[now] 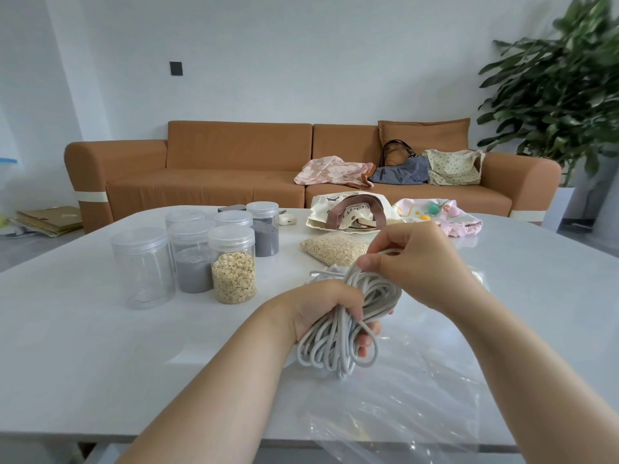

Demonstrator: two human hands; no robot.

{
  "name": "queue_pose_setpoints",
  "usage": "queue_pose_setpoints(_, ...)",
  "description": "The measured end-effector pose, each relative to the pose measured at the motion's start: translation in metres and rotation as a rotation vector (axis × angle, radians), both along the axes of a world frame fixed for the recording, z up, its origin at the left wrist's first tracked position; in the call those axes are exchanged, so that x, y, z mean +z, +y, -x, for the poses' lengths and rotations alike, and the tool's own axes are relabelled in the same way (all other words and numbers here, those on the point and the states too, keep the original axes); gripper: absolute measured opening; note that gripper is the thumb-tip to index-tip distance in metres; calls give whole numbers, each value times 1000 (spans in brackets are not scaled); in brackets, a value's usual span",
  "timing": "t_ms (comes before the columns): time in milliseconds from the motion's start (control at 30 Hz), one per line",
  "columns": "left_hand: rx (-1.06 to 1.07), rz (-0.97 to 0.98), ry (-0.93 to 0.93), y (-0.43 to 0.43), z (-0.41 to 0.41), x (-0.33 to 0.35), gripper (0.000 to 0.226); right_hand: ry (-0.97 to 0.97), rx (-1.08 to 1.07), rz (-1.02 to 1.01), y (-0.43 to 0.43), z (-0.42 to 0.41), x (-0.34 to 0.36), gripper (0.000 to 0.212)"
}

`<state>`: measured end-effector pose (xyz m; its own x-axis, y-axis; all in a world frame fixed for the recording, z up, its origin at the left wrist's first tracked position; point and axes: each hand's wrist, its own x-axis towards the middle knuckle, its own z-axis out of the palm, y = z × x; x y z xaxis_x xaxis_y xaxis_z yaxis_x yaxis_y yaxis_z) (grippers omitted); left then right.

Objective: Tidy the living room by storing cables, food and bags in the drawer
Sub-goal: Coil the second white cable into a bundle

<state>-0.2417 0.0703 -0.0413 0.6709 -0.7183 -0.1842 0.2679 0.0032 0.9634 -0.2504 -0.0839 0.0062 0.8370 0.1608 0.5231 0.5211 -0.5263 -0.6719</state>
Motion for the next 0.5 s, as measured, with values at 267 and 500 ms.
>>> queue_pose_setpoints(267, 20, 39, -18, -4, 3, 5, 23, 13, -53, -168, -8, -12, -7, 26)
queue_pose_setpoints(500, 84, 116, -32, -3, 3, 5, 13, -90, -135, -219, -4, -19, -17, 48)
